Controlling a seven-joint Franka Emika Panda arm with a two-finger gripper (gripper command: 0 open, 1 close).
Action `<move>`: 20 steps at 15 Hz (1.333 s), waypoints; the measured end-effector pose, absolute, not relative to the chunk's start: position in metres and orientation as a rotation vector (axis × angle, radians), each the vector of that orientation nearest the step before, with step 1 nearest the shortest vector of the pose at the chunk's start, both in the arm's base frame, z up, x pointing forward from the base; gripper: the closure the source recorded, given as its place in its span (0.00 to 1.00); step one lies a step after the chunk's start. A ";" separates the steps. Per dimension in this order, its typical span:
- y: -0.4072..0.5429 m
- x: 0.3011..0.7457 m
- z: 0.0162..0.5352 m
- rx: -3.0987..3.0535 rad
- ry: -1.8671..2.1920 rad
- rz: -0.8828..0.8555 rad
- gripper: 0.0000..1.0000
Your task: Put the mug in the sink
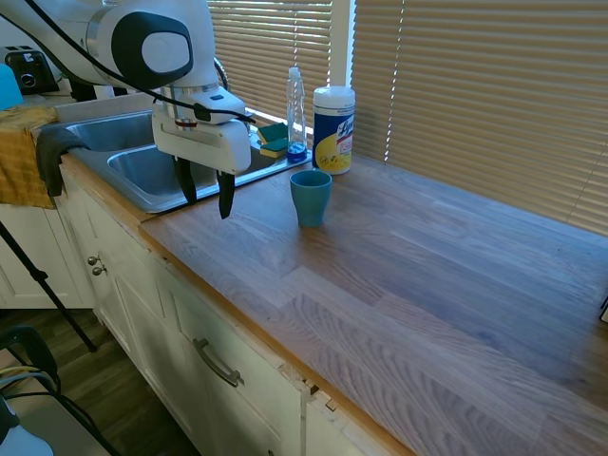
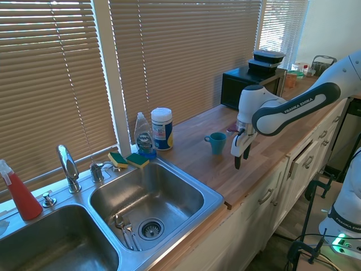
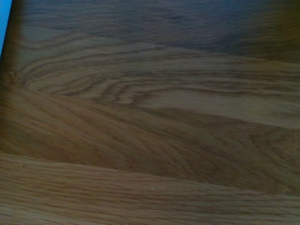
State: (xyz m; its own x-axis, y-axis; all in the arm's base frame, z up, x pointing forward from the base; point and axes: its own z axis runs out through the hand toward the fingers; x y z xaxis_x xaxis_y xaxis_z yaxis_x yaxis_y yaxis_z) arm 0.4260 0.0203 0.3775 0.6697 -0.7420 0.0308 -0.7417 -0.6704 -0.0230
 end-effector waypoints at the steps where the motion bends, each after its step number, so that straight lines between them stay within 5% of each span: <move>1: 0.020 0.426 0.377 -2.863 1.272 -0.058 0.00; 11: -0.019 0.487 0.449 -2.744 1.369 -0.302 0.00; 18: -0.030 0.588 0.394 -2.757 1.494 -0.251 0.00; 19: -0.032 0.596 0.383 -2.762 1.500 -0.235 1.00; 20: -0.034 0.602 0.376 -2.766 1.505 -0.223 1.00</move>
